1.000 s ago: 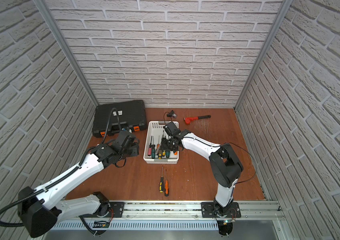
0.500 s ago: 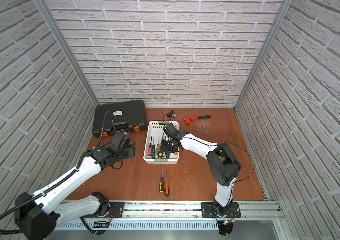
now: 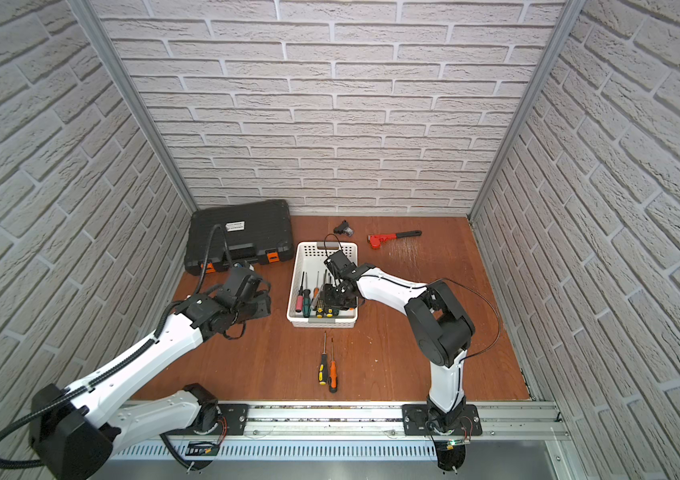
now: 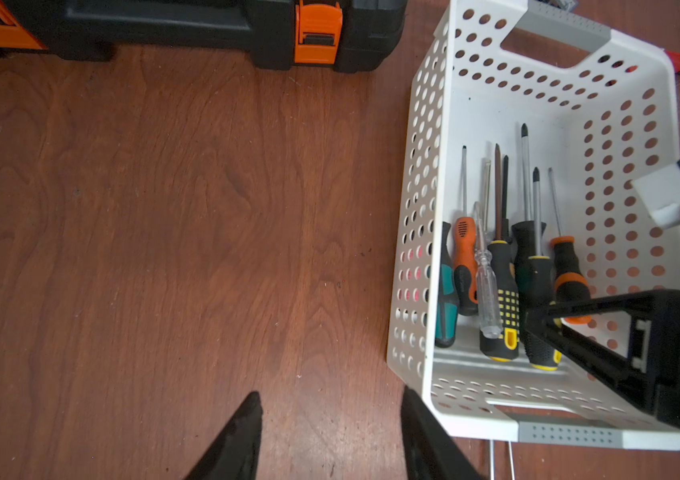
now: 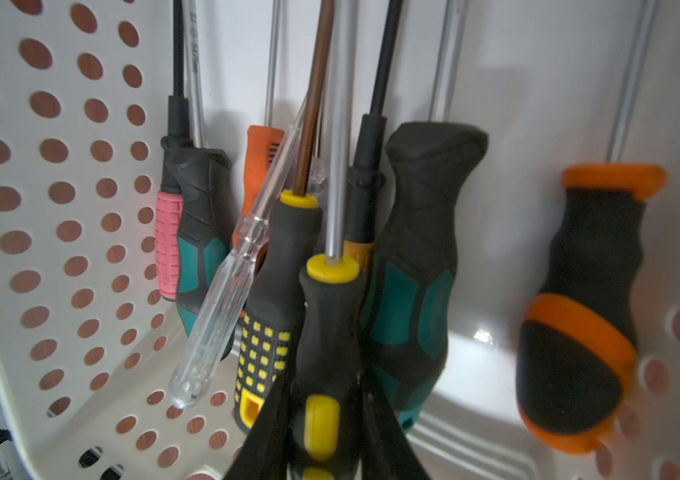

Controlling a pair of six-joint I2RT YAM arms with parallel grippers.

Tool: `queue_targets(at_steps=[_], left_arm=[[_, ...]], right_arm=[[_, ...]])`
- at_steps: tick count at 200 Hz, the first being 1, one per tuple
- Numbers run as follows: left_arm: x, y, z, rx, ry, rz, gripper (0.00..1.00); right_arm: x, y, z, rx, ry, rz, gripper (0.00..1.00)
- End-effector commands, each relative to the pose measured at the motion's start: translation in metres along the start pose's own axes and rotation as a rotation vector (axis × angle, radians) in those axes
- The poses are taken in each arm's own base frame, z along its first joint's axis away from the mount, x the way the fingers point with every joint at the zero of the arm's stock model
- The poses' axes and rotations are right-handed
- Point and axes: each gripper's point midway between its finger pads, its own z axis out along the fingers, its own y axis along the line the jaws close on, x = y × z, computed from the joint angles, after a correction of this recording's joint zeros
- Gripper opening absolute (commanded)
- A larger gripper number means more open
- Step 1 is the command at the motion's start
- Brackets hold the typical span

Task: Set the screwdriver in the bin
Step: 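Open the right gripper in the basket and raise it, then reach the left gripper down to the last black-yellow screwdriver while the right arm withdraws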

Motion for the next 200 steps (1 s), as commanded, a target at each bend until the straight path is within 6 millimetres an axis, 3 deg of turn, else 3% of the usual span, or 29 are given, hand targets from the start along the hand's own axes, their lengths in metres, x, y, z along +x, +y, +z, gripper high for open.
queue_targets(at_steps=[1, 21, 56, 113, 152, 200], left_arm=[[-0.005, 0.001, -0.002, 0.013, -0.03, -0.019, 0.54], [-0.007, 0.0, -0.003, 0.021, -0.036, -0.021, 0.55], [-0.006, -0.003, -0.007, 0.036, -0.019, -0.021, 0.55], [0.01, -0.019, -0.016, 0.128, 0.065, -0.018, 0.53], [0.037, -0.039, -0.023, 0.183, 0.163, 0.046, 0.52], [0.1, -0.072, -0.033, 0.204, 0.269, 0.147, 0.49]], right_arm=[[-0.006, 0.003, -0.005, -0.004, -0.021, -0.01, 0.24], [-0.006, 0.004, -0.009, -0.008, -0.026, -0.015, 0.34], [-0.011, 0.01, -0.027, -0.007, -0.059, -0.049, 0.37], [-0.029, 0.035, -0.089, -0.06, -0.194, -0.13, 0.37], [-0.019, 0.043, -0.115, -0.11, -0.251, -0.156, 0.37], [0.008, 0.017, -0.131, -0.087, -0.288, -0.152, 0.37]])
